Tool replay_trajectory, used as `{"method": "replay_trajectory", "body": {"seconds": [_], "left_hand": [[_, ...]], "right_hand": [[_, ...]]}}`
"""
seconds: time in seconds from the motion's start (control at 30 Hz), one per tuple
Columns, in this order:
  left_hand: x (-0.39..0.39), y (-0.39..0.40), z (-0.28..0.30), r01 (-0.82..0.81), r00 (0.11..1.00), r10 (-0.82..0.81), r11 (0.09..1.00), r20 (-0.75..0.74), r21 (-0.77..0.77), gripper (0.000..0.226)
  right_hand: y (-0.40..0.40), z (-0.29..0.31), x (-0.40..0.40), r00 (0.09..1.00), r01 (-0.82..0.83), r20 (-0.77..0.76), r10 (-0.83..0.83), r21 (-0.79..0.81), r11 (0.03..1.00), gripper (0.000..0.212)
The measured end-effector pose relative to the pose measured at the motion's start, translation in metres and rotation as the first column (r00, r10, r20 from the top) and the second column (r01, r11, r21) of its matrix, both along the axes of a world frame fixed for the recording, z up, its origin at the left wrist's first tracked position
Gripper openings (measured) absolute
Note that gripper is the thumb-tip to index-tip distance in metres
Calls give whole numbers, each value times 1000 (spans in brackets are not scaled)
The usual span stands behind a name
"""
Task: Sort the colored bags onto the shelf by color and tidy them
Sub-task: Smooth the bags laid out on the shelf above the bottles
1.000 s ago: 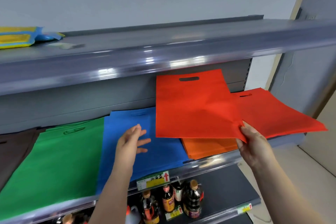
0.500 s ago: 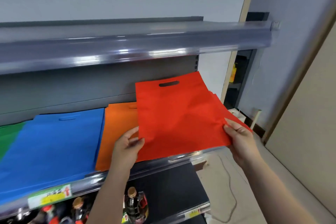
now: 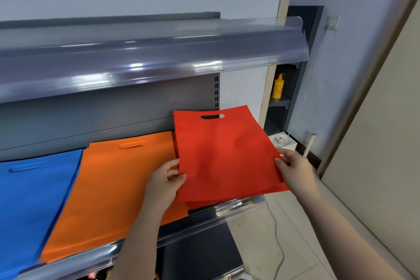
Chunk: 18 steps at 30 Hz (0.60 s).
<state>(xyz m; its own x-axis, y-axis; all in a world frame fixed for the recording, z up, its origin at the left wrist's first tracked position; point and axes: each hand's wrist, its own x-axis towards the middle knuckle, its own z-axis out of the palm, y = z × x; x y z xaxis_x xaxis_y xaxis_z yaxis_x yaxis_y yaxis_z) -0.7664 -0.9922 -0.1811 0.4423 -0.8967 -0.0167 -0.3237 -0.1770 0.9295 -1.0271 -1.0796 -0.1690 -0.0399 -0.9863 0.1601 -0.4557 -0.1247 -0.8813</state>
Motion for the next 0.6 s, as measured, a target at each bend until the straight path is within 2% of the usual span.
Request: {"method": "replay_trajectory", "body": {"seconds": [0.13, 0.23, 0.37, 0.43, 0.5, 0.6], "left_hand": [[-8, -21, -7, 0, 987, -12, 997, 161, 76, 41], [-12, -27, -10, -62, 950, 18, 989, 311, 133, 38], [-18, -23, -12, -130, 912, 57, 979, 407, 155, 40], [-25, -18, -12, -166, 881, 80, 975, 466, 146, 40], [-35, -11, -11, -216, 819, 110, 968, 563, 125, 40], [-49, 5, -5, -305, 658, 173, 951, 733, 50, 33]], "right_hand": [[-24, -13, -3, 991, 6, -136, -1, 34, 999, 27], [-33, -20, -4, 976, -21, -214, 36, 72, 997, 29], [-42, -20, -7, 943, -65, -317, 100, 119, 991, 36], [-44, -19, -8, 916, -104, -379, 131, 90, 990, 37], [-45, -15, -7, 854, -178, -496, 159, 9, 984, 39], [-44, 0, 1, 741, -400, -603, 295, -44, 915, 48]]}}
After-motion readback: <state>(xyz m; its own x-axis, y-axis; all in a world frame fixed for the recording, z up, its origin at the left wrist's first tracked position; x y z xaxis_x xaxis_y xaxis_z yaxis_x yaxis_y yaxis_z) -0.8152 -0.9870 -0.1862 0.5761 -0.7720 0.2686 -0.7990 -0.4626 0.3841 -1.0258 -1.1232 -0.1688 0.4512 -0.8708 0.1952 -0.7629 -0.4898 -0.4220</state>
